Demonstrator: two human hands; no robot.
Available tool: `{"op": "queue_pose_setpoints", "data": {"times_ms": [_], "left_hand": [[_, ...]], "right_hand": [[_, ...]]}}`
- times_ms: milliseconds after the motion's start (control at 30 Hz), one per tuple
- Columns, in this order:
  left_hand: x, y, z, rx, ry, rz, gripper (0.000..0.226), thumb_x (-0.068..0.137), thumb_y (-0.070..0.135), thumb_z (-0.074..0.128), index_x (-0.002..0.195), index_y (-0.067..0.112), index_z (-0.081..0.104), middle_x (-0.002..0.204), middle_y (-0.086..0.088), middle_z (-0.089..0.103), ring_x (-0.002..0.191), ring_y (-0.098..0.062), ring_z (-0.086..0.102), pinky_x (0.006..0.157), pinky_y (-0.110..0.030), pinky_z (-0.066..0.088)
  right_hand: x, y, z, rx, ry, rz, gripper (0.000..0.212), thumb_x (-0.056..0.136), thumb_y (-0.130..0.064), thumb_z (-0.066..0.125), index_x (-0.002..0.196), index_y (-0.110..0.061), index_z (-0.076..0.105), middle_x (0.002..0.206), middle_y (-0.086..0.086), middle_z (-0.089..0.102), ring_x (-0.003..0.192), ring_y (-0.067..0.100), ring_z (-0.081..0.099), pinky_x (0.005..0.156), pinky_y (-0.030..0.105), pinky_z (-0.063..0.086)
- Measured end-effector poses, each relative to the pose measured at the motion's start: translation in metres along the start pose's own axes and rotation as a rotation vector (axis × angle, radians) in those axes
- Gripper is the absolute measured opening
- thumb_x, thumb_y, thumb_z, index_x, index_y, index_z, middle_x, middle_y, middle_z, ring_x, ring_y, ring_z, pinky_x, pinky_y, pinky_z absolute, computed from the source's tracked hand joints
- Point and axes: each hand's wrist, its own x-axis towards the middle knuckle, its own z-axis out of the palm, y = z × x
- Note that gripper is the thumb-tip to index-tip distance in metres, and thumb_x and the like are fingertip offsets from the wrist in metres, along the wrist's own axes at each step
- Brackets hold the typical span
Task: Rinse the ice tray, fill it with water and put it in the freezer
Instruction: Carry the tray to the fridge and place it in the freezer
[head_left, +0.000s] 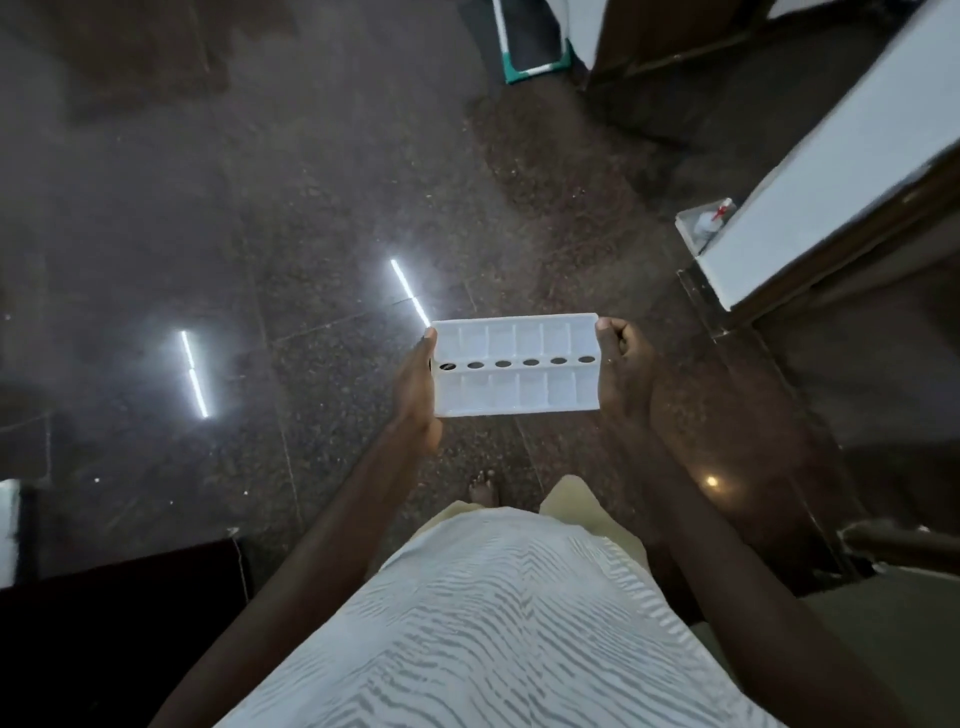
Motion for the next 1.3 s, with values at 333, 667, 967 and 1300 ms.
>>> {"op": "queue_pose_setpoints", "data": {"times_ms": [333, 667, 967, 1300], "left_hand": [[-0.025, -0.012, 0.006, -0.306, 0.423, 0.124, 0.042, 0.099, 0.043, 0.063, 0.123, 0.009, 0.07, 0.118, -0.021, 0.074, 0.107, -0.043, 0.072, 0.088, -0.067, 0.057], [-0.078, -0.052, 0.033, -0.591, 0.866, 0.167, 0.044, 0.097, 0.05, 0.063, 0.118, 0.013, 0.074, 0.114, -0.015, 0.077, 0.104, -0.038, 0.074, 0.092, -0.065, 0.057], [-0.129, -0.094, 0.014, -0.817, 1.169, 0.18, 0.033, 0.098, 0.05, 0.063, 0.104, 0.02, 0.076, 0.111, -0.012, 0.077, 0.103, -0.035, 0.074, 0.092, -0.06, 0.058], [-0.202, -0.136, -0.044, -1.027, 1.431, 0.213, 0.031, 0.1, 0.047, 0.061, 0.106, 0.019, 0.073, 0.116, -0.018, 0.074, 0.108, -0.042, 0.071, 0.092, -0.064, 0.057]], "right_hand": [[0.07, -0.028, 0.041, 0.025, -0.453, -0.151, 0.02, 0.105, -0.031, 0.054, 0.103, -0.016, 0.066, 0.088, -0.002, 0.069, 0.073, 0.0, 0.063, 0.062, 0.02, 0.052], [0.078, -0.058, 0.073, -0.062, -0.843, -0.344, 0.025, 0.101, -0.032, 0.057, 0.093, -0.012, 0.069, 0.083, 0.004, 0.068, 0.071, 0.011, 0.058, 0.064, 0.032, 0.048], [0.016, -0.071, 0.115, -0.142, -1.222, -0.445, 0.023, 0.102, -0.037, 0.058, 0.103, -0.018, 0.072, 0.088, -0.005, 0.07, 0.076, 0.008, 0.062, 0.065, 0.027, 0.05], [-0.11, -0.074, 0.165, -0.181, -1.538, -0.507, 0.021, 0.103, -0.027, 0.059, 0.106, -0.01, 0.071, 0.086, -0.006, 0.069, 0.064, -0.01, 0.06, 0.055, 0.01, 0.045]]}}
